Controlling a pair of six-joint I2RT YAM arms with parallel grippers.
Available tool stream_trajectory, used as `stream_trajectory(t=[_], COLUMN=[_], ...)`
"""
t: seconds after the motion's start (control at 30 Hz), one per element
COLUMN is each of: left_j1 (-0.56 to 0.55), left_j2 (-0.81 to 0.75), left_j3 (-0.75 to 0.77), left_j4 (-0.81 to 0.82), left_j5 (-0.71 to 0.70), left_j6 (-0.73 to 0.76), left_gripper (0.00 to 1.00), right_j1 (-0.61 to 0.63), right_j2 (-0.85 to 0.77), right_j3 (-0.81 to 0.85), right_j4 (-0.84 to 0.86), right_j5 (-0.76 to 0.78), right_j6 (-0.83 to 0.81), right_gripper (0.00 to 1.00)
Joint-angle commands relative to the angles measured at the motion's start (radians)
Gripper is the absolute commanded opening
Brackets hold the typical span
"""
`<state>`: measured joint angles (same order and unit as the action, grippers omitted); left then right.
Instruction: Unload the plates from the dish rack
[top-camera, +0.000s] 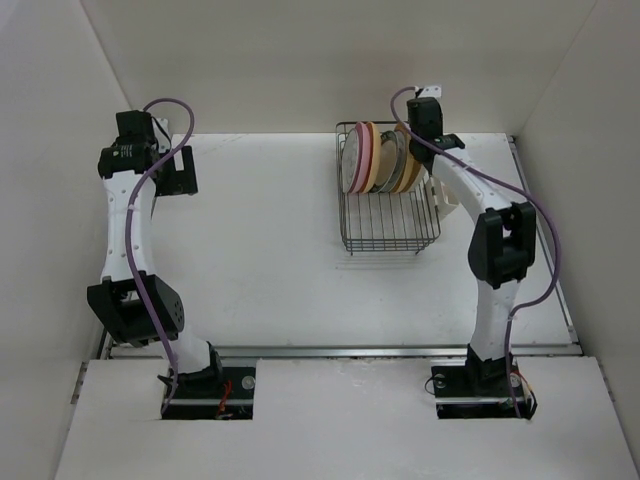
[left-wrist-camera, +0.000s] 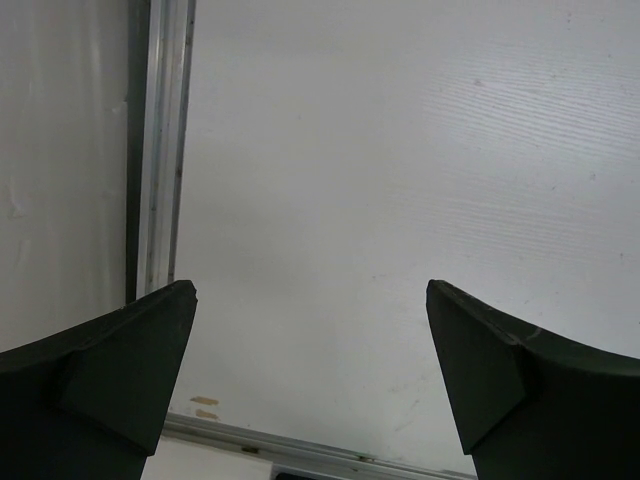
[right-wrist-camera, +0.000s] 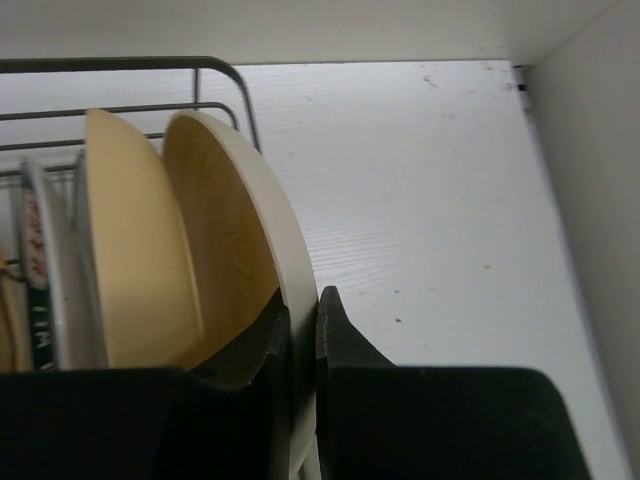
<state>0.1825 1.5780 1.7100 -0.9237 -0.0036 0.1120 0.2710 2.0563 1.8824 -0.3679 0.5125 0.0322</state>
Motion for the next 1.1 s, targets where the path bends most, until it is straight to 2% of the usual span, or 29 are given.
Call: stream_trajectory(t=[0.0,0.17,0.33,0.43,0.57,0.7,0.9,1.03,1.07], left_j1=[-0.008,-0.018,-0.046,-0.055,-0.074,-0.103,-0.132,-0.132,-0.132], left_j2=[-0.007,-0.007,-0.016,-0.016,-0.036,-0.045,-0.055,-0.055,-0.055], left_j3=[-0.004,0.03,0.048,0.048,0.048,0.039,0.03,0.011,0.011], left_j4=[0.009,-0.009,-0.009,-0.009,0.0,0.0,0.009,0.009,0.009], left_j5=[0.011,0.02,0.03,0.03,0.008,-0.018,-0.067,-0.078,-0.066], left_j6=[-0.015,-0.015,-0.015,-0.015,-0.015,-0.015,-0.015,-0.035,-0.035], left_gripper=[1.0,1.0,1.0,1.0,1.0,1.0,1.0,1.0,1.0], right_j1=[0.028,0.068,0.103,0.116,0.125,0.125,0.143,0.207,0.25], right_j2=[0.004,-0.051,-0.061,-0.07,-0.081,-0.091,-0.2,-0.294,-0.327], right_j3=[0.05,0.081,0.127,0.127,0.118,0.13,0.098,0.053,0.043], right_j4=[0.046,0.102,0.231,0.311,0.382,0.529,0.547,0.547,0.502], right_j5=[0.13,0.305,0.51,0.57,0.604,0.687,0.721,0.721,0.681], right_j6=[0.009,-0.073,-0.311,-0.444,-0.521,-0.666,-0.675,-0.632,-0.602], right_gripper=[0.02,0.0,0.0,0.0,0.0,0.0,0.0,0.0,0.0])
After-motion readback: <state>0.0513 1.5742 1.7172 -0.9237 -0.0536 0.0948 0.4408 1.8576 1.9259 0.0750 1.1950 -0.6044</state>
